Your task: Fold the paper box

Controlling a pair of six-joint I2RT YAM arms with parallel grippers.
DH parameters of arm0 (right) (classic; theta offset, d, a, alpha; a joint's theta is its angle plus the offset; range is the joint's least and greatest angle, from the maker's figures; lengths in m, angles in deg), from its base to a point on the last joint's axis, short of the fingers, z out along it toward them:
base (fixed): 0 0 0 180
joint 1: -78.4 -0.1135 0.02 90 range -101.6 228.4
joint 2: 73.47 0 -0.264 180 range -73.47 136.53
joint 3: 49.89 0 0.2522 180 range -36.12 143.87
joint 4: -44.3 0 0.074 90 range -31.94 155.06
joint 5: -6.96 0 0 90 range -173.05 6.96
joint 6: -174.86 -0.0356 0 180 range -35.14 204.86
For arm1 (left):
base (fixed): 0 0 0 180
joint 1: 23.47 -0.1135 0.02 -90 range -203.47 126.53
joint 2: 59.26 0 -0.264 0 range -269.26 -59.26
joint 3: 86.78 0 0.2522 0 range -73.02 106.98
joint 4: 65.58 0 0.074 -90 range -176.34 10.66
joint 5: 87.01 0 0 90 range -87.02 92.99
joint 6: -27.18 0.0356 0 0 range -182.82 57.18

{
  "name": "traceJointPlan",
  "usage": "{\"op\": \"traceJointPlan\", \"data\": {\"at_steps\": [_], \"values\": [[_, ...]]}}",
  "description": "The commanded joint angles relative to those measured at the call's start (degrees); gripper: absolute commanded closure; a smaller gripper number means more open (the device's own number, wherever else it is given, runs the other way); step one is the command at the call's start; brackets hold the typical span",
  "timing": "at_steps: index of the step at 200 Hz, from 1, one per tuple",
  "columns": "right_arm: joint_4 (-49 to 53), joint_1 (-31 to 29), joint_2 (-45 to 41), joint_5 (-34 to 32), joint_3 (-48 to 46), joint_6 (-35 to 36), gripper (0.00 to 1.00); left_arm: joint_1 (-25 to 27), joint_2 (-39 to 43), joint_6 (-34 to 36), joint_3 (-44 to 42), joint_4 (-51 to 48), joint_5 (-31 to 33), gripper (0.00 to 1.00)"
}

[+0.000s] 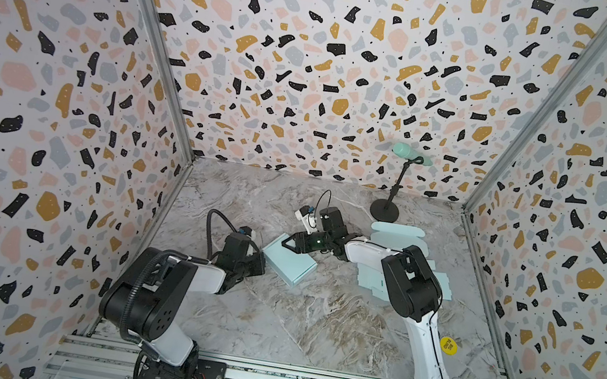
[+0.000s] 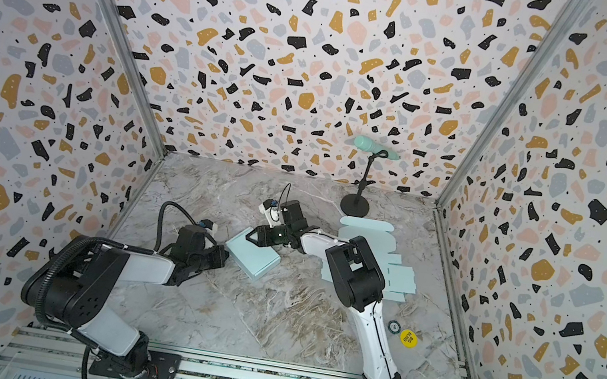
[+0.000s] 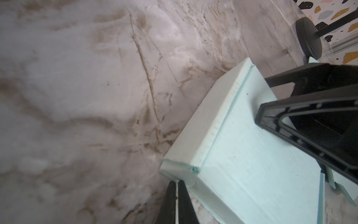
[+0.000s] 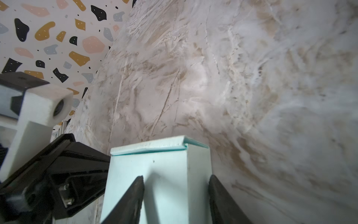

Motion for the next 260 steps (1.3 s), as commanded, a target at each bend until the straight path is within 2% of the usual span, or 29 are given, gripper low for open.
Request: {"op": "traceJointPlan", "data": {"at_steps": [1,69,89,113,147,177,199,230,260], "values": [[4.7,-2.8,-1.1,1.8,0.9,0.6,0.43,0.5,1.4,1.0,0.7,1.0,-0.9,0.9],[0.8,-1.3,-8.7,-9.7,-2.8,-4.7,0.25,0.5,10.2,-0.1,-7.5,-0.4,0.4,0.82],[0.4,-1.4,-12.0,-12.6,-4.0,-4.6,0.23,0.5,13.8,-1.1,-8.0,-2.9,0.6,0.76],[-5.5,-1.7,-19.2,-15.0,-11.2,-5.5,0.22,0.4,16.9,-0.3,-5.7,-8.4,0.6,0.69],[-4.1,-2.7,-28.7,-18.6,-19.0,-6.1,0.22,-0.1,19.5,1.1,-0.1,-14.4,1.1,0.46],[-6.7,-4.8,-38.5,-21.9,-29.1,-8.2,0.19,-1.0,15.7,3.3,7.2,-16.3,-0.1,0.28],[-5.7,-6.7,-43.2,-22.8,-33.6,-10.4,0.17,-1.3,10.7,5.0,12.4,-16.5,-0.7,0.19],[-3.3,-10.0,-45.8,-25.1,-36.9,-13.2,0.15,-1.9,2.9,6.7,18.9,-16.8,-3.0,0.17],[-8.9,-10.3,-45.1,-22.5,-41.8,-17.1,0.14,-1.9,-2.8,6.4,21.3,-14.7,-5.2,0.17]]}}
